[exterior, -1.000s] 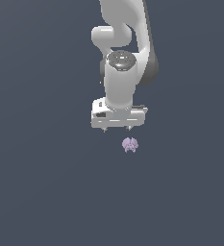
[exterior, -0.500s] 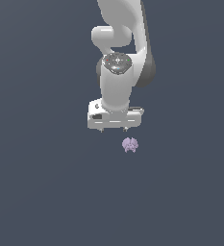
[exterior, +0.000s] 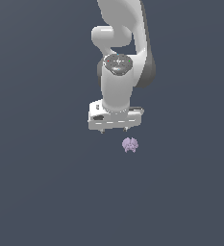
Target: Pick up the object and move it to a goal position.
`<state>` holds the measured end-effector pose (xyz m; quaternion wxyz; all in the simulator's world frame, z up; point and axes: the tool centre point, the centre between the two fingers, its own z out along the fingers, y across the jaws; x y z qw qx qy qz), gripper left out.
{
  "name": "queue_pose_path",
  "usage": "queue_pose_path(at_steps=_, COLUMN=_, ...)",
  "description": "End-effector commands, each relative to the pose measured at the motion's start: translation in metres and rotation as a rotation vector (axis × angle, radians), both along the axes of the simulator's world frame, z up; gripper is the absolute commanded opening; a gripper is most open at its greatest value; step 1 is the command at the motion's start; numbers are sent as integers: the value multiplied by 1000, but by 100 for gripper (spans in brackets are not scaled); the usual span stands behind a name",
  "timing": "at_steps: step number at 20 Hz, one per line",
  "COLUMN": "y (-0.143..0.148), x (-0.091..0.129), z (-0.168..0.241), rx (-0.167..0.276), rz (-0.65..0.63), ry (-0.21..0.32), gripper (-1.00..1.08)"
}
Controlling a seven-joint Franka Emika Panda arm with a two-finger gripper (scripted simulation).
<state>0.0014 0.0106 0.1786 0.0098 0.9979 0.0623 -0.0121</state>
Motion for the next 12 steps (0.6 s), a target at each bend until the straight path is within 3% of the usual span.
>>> queue_pose_path(at_steps=1, y=2, x=0, z=-2, rx=0, rz=31, ry=1, gripper=100)
queue_pose_path(at_steps=12, y=16, x=-2, z=-18, rx=0, rz=290, ry=6, gripper=100)
